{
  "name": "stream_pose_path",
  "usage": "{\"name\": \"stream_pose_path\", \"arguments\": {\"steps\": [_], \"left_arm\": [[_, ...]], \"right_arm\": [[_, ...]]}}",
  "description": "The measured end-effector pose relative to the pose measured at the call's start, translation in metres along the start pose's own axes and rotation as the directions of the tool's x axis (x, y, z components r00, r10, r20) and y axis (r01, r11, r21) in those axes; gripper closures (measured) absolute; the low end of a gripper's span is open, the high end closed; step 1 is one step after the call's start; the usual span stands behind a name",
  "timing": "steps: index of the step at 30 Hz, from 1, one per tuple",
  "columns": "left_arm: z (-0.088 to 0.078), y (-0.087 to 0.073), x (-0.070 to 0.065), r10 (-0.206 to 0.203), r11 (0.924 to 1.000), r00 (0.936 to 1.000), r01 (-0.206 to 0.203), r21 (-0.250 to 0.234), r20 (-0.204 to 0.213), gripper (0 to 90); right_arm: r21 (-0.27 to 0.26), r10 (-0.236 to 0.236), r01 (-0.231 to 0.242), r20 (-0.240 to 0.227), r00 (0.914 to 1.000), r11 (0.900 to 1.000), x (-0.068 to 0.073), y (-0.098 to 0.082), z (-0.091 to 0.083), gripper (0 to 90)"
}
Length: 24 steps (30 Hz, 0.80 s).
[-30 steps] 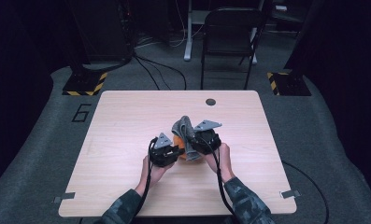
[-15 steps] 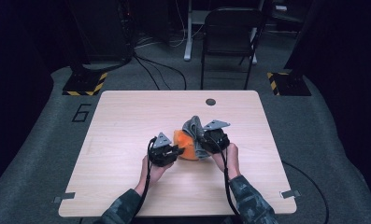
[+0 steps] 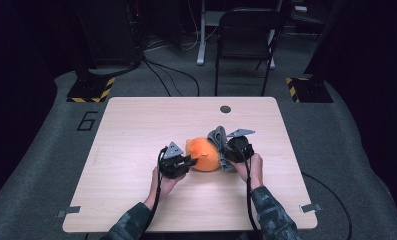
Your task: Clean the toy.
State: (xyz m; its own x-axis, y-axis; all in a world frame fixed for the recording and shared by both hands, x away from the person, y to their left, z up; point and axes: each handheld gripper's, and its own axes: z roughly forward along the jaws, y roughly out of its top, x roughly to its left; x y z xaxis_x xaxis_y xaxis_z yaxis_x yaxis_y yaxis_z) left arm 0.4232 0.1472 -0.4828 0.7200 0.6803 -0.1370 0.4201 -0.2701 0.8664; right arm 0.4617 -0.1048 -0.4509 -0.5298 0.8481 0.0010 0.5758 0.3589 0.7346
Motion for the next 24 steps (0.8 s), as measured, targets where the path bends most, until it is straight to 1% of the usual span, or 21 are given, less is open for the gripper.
{"name": "stream_pose_path", "arguments": {"steps": [1,2,5,6,7,10,11,13,14,15,16,18,19,20,21,22,23,24], "left_arm": [[0.0,0.0,0.0,-0.001,1.0,1.0,0.001,0.0,0.0,76.1],[0.0,0.0,0.0,0.003,1.0,1.0,-0.003,-0.005,-0.006,76.1],[0.0,0.0,0.0,0.003,1.0,1.0,-0.003,-0.006,-0.005,76.1],[0.0,0.0,0.0,0.003,1.0,1.0,-0.003,-0.005,-0.004,76.1],[0.0,0.0,0.001,0.003,1.0,1.0,-0.003,-0.005,-0.005,76.0],[0.0,-0.001,0.001,-0.003,1.0,1.0,0.003,-0.008,-0.006,76.0],[0.0,-0.001,0.001,-0.009,0.9999,0.9999,0.009,-0.011,-0.007,75.9],[0.0,-0.001,0.003,-0.019,0.9997,0.9998,0.019,-0.014,-0.007,75.9],[0.0,-0.001,0.004,-0.028,0.9995,0.9996,0.028,-0.014,-0.005,75.8],[-0.001,-0.001,0.004,-0.033,0.9994,0.9995,0.033,-0.015,-0.004,75.7],[-0.001,-0.001,0.004,-0.033,0.9994,0.9995,0.033,-0.015,-0.004,75.6],[-0.001,-0.001,0.004,-0.031,0.9994,0.9995,0.031,-0.014,-0.004,75.4],[-0.001,-0.001,0.005,-0.034,0.9993,0.9994,0.034,-0.014,-0.005,75.4],[-0.001,-0.001,0.005,-0.029,0.9995,0.9996,0.029,-0.012,-0.005,75.3],[-0.001,-0.001,0.005,-0.034,0.9993,0.9994,0.034,-0.014,-0.006,75.3],[-0.001,-0.001,0.005,-0.026,0.9996,0.9996,0.026,-0.012,-0.006,75.2],[-0.001,-0.001,0.005,-0.033,0.9993,0.9994,0.033,-0.015,-0.005,75.2],[-0.001,-0.001,0.004,-0.027,0.9996,0.9996,0.027,-0.012,-0.005,75.2]], "right_arm": [[0.008,0.013,-0.013,0.012,0.9998,1.0,0.0,-0.001,0.001,72.3],[0.012,0.002,-0.002,0.014,0.9999,1.0,-0.001,-0.002,0.002,72.3],[0.026,0.012,-0.013,0.034,0.9993,1.0,-0.003,-0.005,0.007,72.4],[0.031,0.007,-0.008,0.041,0.9991,1.0,-0.006,-0.006,0.009,72.3],[0.04,0.018,-0.02,0.044,0.9989,0.999,-0.006,-0.007,0.01,72.3],[0.06,0.024,-0.028,0.067,0.9975,0.998,-0.011,-0.011,0.016,72.3],[0.074,0.032,-0.037,0.076,0.9966,0.997,-0.011,-0.013,0.019,72.3],[0.119,0.019,-0.03,0.087,0.996,0.992,-0.014,-0.019,0.029,72.2],[0.138,0.019,-0.031,0.085,0.9962,0.99,-0.014,-0.023,0.035,72.3],[0.157,0.008,-0.02,0.081,0.9966,0.987,-0.015,-0.026,0.041,72.3],[0.164,0.004,-0.017,0.078,0.997,0.986,-0.015,-0.026,0.043,72.4],[0.155,0.018,-0.03,0.079,0.9967,0.987,-0.015,-0.021,0.04,72.8],[0.137,0.006,-0.019,0.089,0.996,0.99,-0.016,-0.019,0.037,72.9],[0.13,0.014,-0.025,0.085,0.9963,0.991,-0.016,-0.016,0.033,73.0],[0.114,0.022,-0.032,0.084,0.9963,0.993,-0.018,-0.014,0.028,73.2],[0.101,0.03,-0.038,0.083,0.9961,0.994,-0.019,-0.011,0.022,73.4],[0.07,0.031,-0.037,0.082,0.9962,0.997,-0.021,-0.008,0.015,73.5],[0.043,0.037,-0.04,0.072,0.9967,0.998,-0.022,-0.004,0.008,73.5]]}}
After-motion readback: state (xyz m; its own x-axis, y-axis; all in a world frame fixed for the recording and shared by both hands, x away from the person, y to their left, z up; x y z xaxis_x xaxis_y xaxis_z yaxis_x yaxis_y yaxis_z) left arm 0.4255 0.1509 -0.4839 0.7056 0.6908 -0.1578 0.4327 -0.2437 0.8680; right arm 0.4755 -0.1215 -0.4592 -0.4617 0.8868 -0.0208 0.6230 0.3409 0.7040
